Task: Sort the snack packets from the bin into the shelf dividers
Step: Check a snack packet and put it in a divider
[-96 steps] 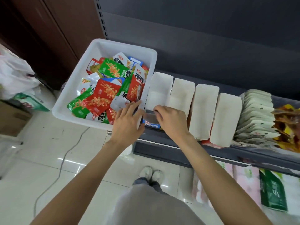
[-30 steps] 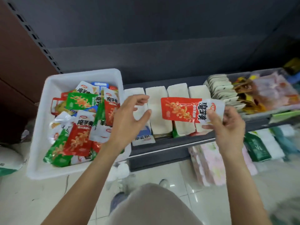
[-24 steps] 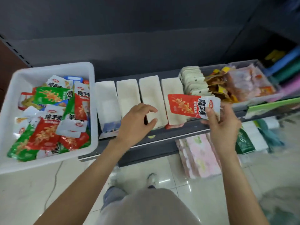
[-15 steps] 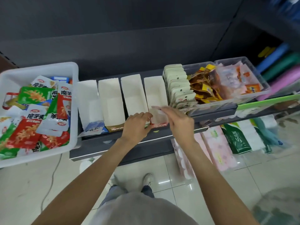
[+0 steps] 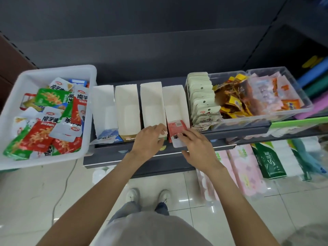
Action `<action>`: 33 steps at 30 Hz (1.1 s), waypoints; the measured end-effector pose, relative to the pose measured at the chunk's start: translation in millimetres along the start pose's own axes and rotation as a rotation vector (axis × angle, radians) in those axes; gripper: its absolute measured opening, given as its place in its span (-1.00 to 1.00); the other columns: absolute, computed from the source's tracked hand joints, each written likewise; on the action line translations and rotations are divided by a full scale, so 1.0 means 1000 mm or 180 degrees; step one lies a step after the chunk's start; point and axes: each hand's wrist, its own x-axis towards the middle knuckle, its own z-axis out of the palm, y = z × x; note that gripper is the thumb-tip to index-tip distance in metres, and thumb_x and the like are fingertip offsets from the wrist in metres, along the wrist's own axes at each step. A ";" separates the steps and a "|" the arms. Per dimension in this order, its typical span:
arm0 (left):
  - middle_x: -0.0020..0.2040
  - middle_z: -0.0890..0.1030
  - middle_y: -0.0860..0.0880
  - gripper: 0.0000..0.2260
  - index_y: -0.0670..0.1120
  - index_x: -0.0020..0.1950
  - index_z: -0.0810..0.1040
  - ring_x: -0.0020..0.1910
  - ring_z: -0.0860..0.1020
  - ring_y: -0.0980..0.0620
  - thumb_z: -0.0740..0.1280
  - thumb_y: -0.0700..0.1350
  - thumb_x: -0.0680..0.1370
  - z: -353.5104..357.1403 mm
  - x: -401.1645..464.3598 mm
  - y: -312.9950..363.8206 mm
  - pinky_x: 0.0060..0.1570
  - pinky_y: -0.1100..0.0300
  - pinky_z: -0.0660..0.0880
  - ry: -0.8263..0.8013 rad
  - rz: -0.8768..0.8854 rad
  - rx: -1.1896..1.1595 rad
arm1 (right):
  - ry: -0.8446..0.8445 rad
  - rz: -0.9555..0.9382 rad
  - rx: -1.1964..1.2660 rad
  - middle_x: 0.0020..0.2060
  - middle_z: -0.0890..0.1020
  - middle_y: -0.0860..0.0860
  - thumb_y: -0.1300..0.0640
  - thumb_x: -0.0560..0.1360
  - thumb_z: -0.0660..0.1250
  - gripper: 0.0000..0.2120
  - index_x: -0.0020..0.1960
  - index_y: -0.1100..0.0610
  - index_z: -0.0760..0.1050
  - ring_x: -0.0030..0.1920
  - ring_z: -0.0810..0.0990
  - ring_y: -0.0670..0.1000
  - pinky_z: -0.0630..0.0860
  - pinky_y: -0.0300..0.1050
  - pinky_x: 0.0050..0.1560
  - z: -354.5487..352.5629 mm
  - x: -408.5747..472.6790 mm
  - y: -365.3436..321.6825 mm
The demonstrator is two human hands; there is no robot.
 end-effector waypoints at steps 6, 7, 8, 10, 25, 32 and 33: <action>-0.08 0.63 0.06 -0.85 -0.08 0.04 0.61 -0.05 0.52 0.12 0.33 -0.13 0.51 -0.067 -0.046 -0.022 -0.03 0.31 0.47 0.1378 0.0504 -0.0479 | 0.0462 -0.0035 0.0963 0.08 0.64 0.00 0.16 0.49 0.31 -0.72 0.18 0.10 0.55 0.05 0.59 0.00 0.50 -0.08 0.12 -0.045 0.018 -0.035; -0.11 0.62 0.03 -0.86 -0.12 0.01 0.62 -0.04 0.49 0.09 0.30 -0.14 0.51 -0.079 -0.055 -0.032 0.00 0.34 0.41 0.1648 0.0537 -0.0418 | 0.0494 -0.0039 0.1236 0.03 0.65 -0.02 0.14 0.51 0.26 -0.74 0.17 0.10 0.56 -0.03 0.59 -0.06 0.52 -0.10 0.09 -0.050 0.027 -0.045; -0.12 0.61 0.01 -0.85 -0.14 -0.02 0.62 -0.05 0.48 0.06 0.29 -0.15 0.52 -0.090 -0.063 -0.043 0.04 0.36 0.36 0.1877 0.0495 -0.0315 | 0.0474 -0.0033 0.1531 0.00 0.67 -0.05 0.14 0.52 0.24 -0.75 0.15 0.09 0.57 -0.10 0.58 -0.13 0.53 -0.14 0.03 -0.052 0.037 -0.057; -0.12 0.58 0.01 -0.84 -0.18 -0.04 0.62 -0.05 0.47 0.01 0.27 -0.17 0.51 -0.109 -0.079 -0.073 0.08 0.38 0.29 0.2170 0.0222 -0.0181 | 0.0192 0.0002 0.2059 -0.02 0.67 -0.11 0.13 0.56 0.26 -0.79 0.15 0.05 0.58 -0.10 0.57 -0.21 0.52 -0.22 -0.01 -0.054 0.058 -0.084; 0.23 0.54 -0.13 -0.61 -0.18 0.33 0.42 0.16 0.51 -0.07 0.32 -0.06 0.54 -0.130 -0.049 -0.226 0.16 0.13 0.41 0.0729 -0.1648 -0.0301 | -0.0288 -0.0738 0.0046 0.10 0.61 0.09 0.16 0.55 0.19 -0.74 0.19 0.11 0.53 0.16 0.47 0.12 0.32 0.00 0.19 0.046 0.252 -0.243; 0.21 0.43 -0.14 -0.49 -0.13 0.30 0.36 0.23 0.41 -0.11 0.30 0.15 0.49 -0.121 -0.006 -0.243 0.22 0.02 0.41 0.0635 -0.1511 0.0502 | 0.0149 -0.0751 -0.0512 -0.14 0.68 0.14 0.26 0.30 0.48 -0.83 -0.11 0.26 0.66 0.07 0.57 0.17 0.51 -0.01 0.14 0.074 0.248 -0.233; 0.20 0.43 -0.14 -0.46 -0.13 0.31 0.33 0.22 0.42 -0.12 0.34 0.15 0.47 -0.120 -0.003 -0.244 0.19 0.01 0.43 0.0560 -0.1465 0.0492 | 0.0205 -0.0769 -0.0468 -0.22 0.68 0.14 0.28 0.24 0.52 -0.84 -0.19 0.27 0.66 -0.01 0.60 0.17 0.56 -0.01 0.07 0.074 0.248 -0.232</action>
